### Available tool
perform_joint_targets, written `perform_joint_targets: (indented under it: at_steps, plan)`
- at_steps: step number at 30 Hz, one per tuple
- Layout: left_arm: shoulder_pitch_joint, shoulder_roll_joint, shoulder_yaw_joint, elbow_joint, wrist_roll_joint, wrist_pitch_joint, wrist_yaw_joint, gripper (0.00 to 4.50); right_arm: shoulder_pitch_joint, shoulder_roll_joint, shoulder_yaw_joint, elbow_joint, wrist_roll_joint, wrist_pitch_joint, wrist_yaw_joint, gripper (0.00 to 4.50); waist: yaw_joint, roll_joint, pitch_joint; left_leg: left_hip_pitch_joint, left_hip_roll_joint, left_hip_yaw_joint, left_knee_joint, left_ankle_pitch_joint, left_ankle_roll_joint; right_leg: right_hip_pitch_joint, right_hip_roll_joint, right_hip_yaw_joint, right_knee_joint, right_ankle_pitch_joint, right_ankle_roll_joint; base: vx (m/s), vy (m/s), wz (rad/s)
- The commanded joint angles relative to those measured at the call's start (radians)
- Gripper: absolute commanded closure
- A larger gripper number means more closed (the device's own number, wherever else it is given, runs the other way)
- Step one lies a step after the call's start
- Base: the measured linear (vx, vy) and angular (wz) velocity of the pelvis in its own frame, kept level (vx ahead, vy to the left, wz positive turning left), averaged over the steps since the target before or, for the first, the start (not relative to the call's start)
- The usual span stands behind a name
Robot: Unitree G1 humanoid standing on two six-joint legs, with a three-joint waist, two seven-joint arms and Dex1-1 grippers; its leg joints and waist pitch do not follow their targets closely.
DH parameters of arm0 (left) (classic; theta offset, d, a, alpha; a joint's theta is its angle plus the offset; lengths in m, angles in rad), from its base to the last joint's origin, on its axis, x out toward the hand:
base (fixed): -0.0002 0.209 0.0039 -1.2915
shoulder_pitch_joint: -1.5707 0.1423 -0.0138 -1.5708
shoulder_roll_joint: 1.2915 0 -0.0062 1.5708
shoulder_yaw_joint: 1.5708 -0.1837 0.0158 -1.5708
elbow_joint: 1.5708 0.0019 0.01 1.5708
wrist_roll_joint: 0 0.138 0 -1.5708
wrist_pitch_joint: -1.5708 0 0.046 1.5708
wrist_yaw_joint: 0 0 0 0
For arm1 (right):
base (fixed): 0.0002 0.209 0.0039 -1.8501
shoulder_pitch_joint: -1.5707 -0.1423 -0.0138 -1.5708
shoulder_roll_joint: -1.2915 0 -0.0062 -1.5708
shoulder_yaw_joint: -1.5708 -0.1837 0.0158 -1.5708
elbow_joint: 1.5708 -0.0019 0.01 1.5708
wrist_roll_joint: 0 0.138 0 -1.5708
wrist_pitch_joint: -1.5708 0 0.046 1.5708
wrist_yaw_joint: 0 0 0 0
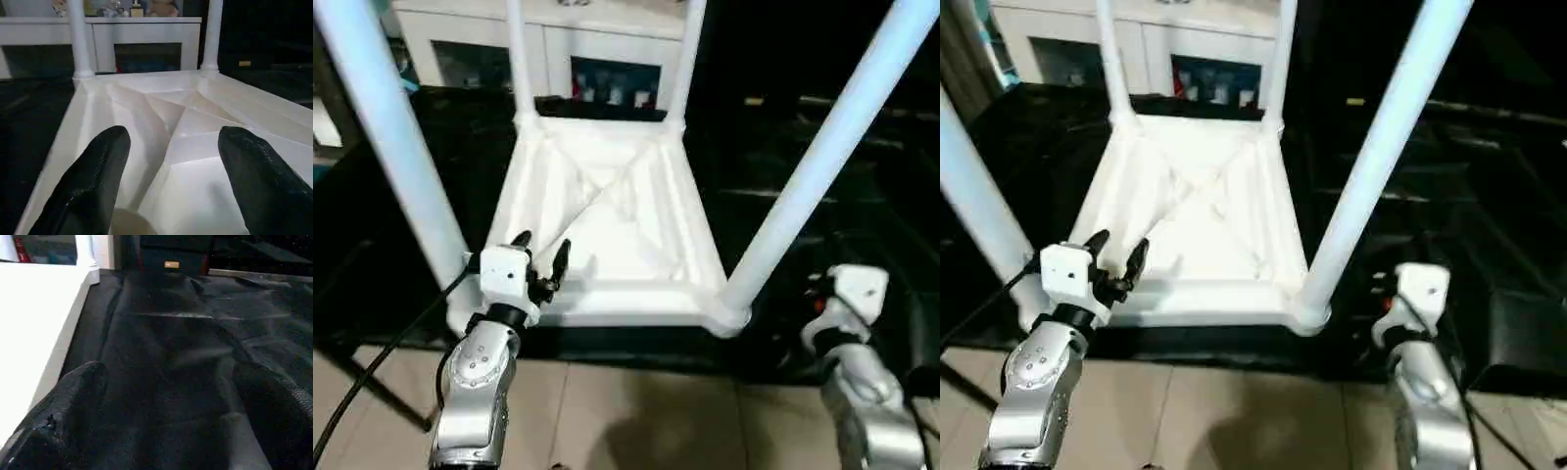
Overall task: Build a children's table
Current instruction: Rotate leg to tighten
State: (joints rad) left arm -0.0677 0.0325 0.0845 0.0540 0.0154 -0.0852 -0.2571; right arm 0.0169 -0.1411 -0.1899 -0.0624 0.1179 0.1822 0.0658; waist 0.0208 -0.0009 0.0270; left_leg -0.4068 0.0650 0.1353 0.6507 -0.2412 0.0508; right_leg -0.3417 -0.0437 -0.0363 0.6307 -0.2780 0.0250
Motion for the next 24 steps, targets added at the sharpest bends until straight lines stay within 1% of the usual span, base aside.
perform_joint_targets:
  at_steps: [1, 2, 3, 4, 5, 6, 7, 8, 9, 10, 11, 12, 13, 14, 15, 16, 17, 18, 19, 20, 21, 22, 23, 24]
  plan:
    - [0.019, -0.005, -0.016, -0.015, 0.009, -0.005, 0.010, 1.15, -0.003, -0.024, -0.032, 0.009, 0.013, -0.008, 0.005, 0.00, -0.001, -0.012, -0.038, 0.024, 0.131, -0.069, -0.104, 0.001, -0.069, 0.028, -0.175, 0.064, -0.074, 0.180, -0.082, -0.120, 0.001, -0.11]
    - [0.055, 0.003, -0.018, -0.039, 0.001, -0.052, 0.006, 1.15, 0.000, -0.055, -0.044, 0.009, 0.019, -0.009, 0.035, 0.00, 0.025, -0.031, -0.031, 0.023, 0.140, -0.056, -0.086, -0.102, -0.049, 0.035, -0.217, 0.072, -0.104, 0.079, -0.105, -0.118, -0.028, -0.16]
    - [0.065, 0.004, -0.019, -0.045, -0.003, -0.063, 0.005, 1.15, 0.001, -0.063, -0.046, 0.010, 0.018, -0.010, 0.041, 0.00, 0.024, -0.033, -0.023, 0.024, 0.147, -0.058, -0.092, -0.140, -0.035, 0.031, -0.212, 0.066, -0.110, -0.015, -0.126, -0.118, -0.028, -0.16]
    - [0.069, 0.004, -0.019, -0.048, -0.005, -0.067, 0.004, 1.15, 0.002, -0.066, -0.047, 0.010, 0.018, -0.010, 0.043, 0.00, 0.024, -0.023, -0.019, 0.025, 0.155, -0.060, -0.106, -0.177, -0.034, 0.028, -0.194, 0.054, -0.110, -0.108, -0.145, -0.101, -0.030, -0.10]
    - [0.109, 0.007, -0.019, -0.067, -0.041, -0.107, -0.032, 1.15, 0.012, -0.089, -0.047, 0.006, 0.031, -0.010, 0.084, 0.00, 0.007, -0.018, -0.009, 0.037, 0.173, -0.070, -0.136, -0.397, -0.077, 0.006, -0.149, 0.038, -0.109, -0.318, -0.168, -0.095, -0.029, -0.08]
    - [0.139, 0.013, -0.022, -0.084, -0.085, -0.112, -0.081, 1.15, 0.023, -0.105, -0.040, -0.003, 0.040, -0.013, 0.118, 0.00, 0.005, -0.016, -0.008, 0.040, 0.177, -0.073, -0.140, -0.461, -0.099, 0.005, -0.150, 0.036, -0.109, -0.348, -0.171, -0.095, -0.029, -0.08]
    - [0.172, 0.023, -0.026, -0.099, -0.121, -0.121, -0.130, 1.15, 0.039, -0.123, -0.028, -0.015, 0.064, -0.007, 0.175, 0.00, -0.004, -0.010, 0.001, 0.041, 0.176, -0.076, -0.146, -0.581, -0.148, 0.001, -0.150, 0.031, -0.117, -0.393, -0.158, -0.085, -0.015, -0.09]
    - [0.218, 0.041, -0.033, -0.119, -0.174, -0.126, -0.201, 1.15, 0.066, -0.149, -0.005, -0.041, 0.097, 0.009, 0.258, 0.00, -0.009, -0.017, 0.005, 0.035, 0.174, -0.079, -0.151, -0.625, -0.163, 0.004, -0.152, 0.028, -0.120, -0.424, -0.144, -0.049, -0.001, -0.18]
    - [0.258, 0.062, -0.041, -0.135, -0.210, -0.123, -0.258, 0.96, 0.090, -0.173, 0.017, -0.065, 0.119, 0.020, 0.325, 0.00, -0.010, -0.022, 0.006, 0.028, 0.171, -0.083, -0.153, -0.648, -0.171, 0.007, -0.158, 0.030, -0.123, -0.463, -0.124, -0.049, -0.001, -0.18]
    - [0.279, 0.076, -0.045, -0.142, -0.226, -0.122, -0.288, 0.85, 0.104, -0.185, 0.029, -0.075, 0.128, 0.023, 0.358, 0.00, -0.010, -0.025, 0.007, 0.031, 0.170, -0.083, -0.149, -0.637, -0.169, -0.001, -0.165, 0.036, -0.129, -0.488, -0.121, 0.000, 0.000, 0.00]
    - [0.316, 0.104, -0.047, -0.151, -0.239, -0.131, -0.325, 0.85, 0.133, -0.212, 0.056, -0.091, 0.144, 0.029, 0.418, 0.00, -0.011, -0.033, 0.004, 0.035, 0.172, -0.081, -0.143, -0.600, -0.157, -0.005, -0.172, 0.042, -0.133, -0.484, -0.125, 0.000, 0.000, 0.00]
    - [0.320, 0.108, -0.047, -0.152, -0.240, -0.132, -0.329, 0.79, 0.136, -0.216, 0.060, -0.093, 0.146, 0.030, 0.427, 0.00, -0.010, -0.030, 0.004, 0.034, 0.174, -0.081, -0.141, -0.577, -0.148, -0.005, -0.174, 0.045, -0.131, -0.464, -0.132, 0.000, 0.000, 0.00]
    - [0.344, 0.125, -0.042, -0.155, -0.242, -0.149, -0.339, 0.76, 0.156, -0.234, 0.080, -0.101, 0.158, 0.034, 0.466, 0.00, -0.012, -0.028, 0.009, 0.030, 0.177, -0.080, -0.147, -0.552, -0.140, -0.006, -0.167, 0.046, -0.127, -0.420, -0.138, 0.000, 0.000, 0.00]
    - [0.363, 0.131, -0.027, -0.153, -0.240, -0.177, -0.332, 0.63, 0.170, -0.241, 0.090, -0.104, 0.171, 0.040, 0.492, 0.00, -0.014, -0.028, 0.007, 0.029, 0.177, -0.080, -0.149, -0.544, -0.140, -0.004, -0.164, 0.043, -0.123, -0.392, -0.144, 0.000, 0.000, 0.00]
    - [0.395, 0.125, 0.025, -0.140, -0.232, -0.244, -0.283, 0.51, 0.193, -0.243, 0.112, -0.126, 0.216, 0.065, 0.543, 0.00, -0.015, -0.035, 0.005, 0.023, 0.179, -0.079, -0.151, -0.522, -0.130, 0.000, -0.159, 0.042, -0.116, -0.321, -0.154, 0.000, 0.000, 0.00]
    - [0.405, 0.112, 0.060, -0.134, -0.232, -0.284, -0.245, 0.51, 0.201, -0.241, 0.123, -0.143, 0.243, 0.082, 0.568, 0.00, -0.012, -0.031, 0.006, 0.022, 0.181, -0.078, -0.151, -0.502, -0.116, 0.001, -0.161, 0.042, -0.111, -0.264, -0.169, 0.000, 0.000, 0.00]
    - [0.407, 0.109, 0.066, -0.134, -0.235, -0.288, -0.239, 0.40, 0.202, -0.241, 0.125, -0.147, 0.248, 0.084, 0.571, 0.00, -0.013, -0.031, 0.002, 0.021, 0.183, -0.079, -0.150, -0.472, -0.106, 0.006, -0.162, 0.042, -0.106, -0.211, -0.182, 0.000, 0.000, 0.00]
    - [0.421, 0.087, 0.115, -0.128, -0.234, -0.336, -0.184, 0.40, 0.209, -0.237, 0.147, -0.168, 0.274, 0.099, 0.598, 0.00, -0.012, -0.031, 0.000, 0.021, 0.181, -0.078, -0.150, -0.453, -0.100, 0.008, -0.158, 0.039, -0.102, -0.174, -0.187, 0.000, 0.000, 0.00]
    - [0.428, 0.081, 0.132, -0.126, -0.231, -0.355, -0.171, 0.38, 0.212, -0.237, 0.155, -0.174, 0.281, 0.101, 0.609, 0.00, -0.012, -0.035, -0.001, 0.021, 0.184, -0.076, -0.149, -0.413, -0.082, 0.010, -0.158, 0.039, -0.100, -0.114, -0.191, 0.000, 0.000, 0.00]
    - [0.437, 0.068, 0.155, -0.120, -0.237, -0.369, -0.154, 0.23, 0.215, -0.234, 0.172, -0.178, 0.283, 0.104, 0.620, 0.00, -0.010, -0.034, -0.001, 0.023, 0.183, -0.076, -0.148, -0.400, -0.076, 0.009, -0.157, 0.037, -0.098, -0.094, -0.193, 0.000, 0.000, 0.00]
    - [0.443, 0.058, 0.175, -0.112, -0.237, -0.383, -0.140, 0.09, 0.216, -0.232, 0.190, -0.180, 0.280, 0.105, 0.631, 0.00, -0.008, -0.039, 0.000, 0.026, 0.184, -0.071, -0.147, -0.382, -0.063, 0.008, -0.158, 0.040, -0.098, -0.066, -0.198, 0.000, 0.000, 0.00]
    - [0.449, 0.053, 0.174, -0.111, -0.263, -0.369, -0.154, 0.09, 0.217, -0.231, 0.207, -0.179, 0.276, 0.103, 0.641, 0.00, -0.006, -0.038, 0.000, 0.026, 0.184, -0.069, -0.146, -0.370, -0.057, 0.009, -0.158, 0.041, -0.096, -0.051, -0.202, 0.000, 0.000, 0.00]
    - [0.452, 0.053, 0.171, -0.110, -0.284, -0.357, -0.165, 0.09, 0.215, -0.232, 0.219, -0.177, 0.274, 0.104, 0.650, 0.00, -0.001, -0.039, -0.002, 0.029, 0.183, -0.067, -0.143, -0.350, -0.054, 0.010, -0.159, 0.040, -0.092, -0.034, -0.208, 0.050, -0.006, -0.02]
    - [0.446, 0.055, 0.166, -0.109, -0.279, -0.367, -0.163, 0.09, 0.207, -0.225, 0.228, -0.168, 0.266, 0.097, 0.649, 0.00, 0.000, -0.037, -0.001, 0.030, 0.183, -0.066, -0.145, -0.347, -0.052, 0.009, -0.156, 0.040, -0.093, -0.025, -0.209, 0.000, 0.000, 0.00]
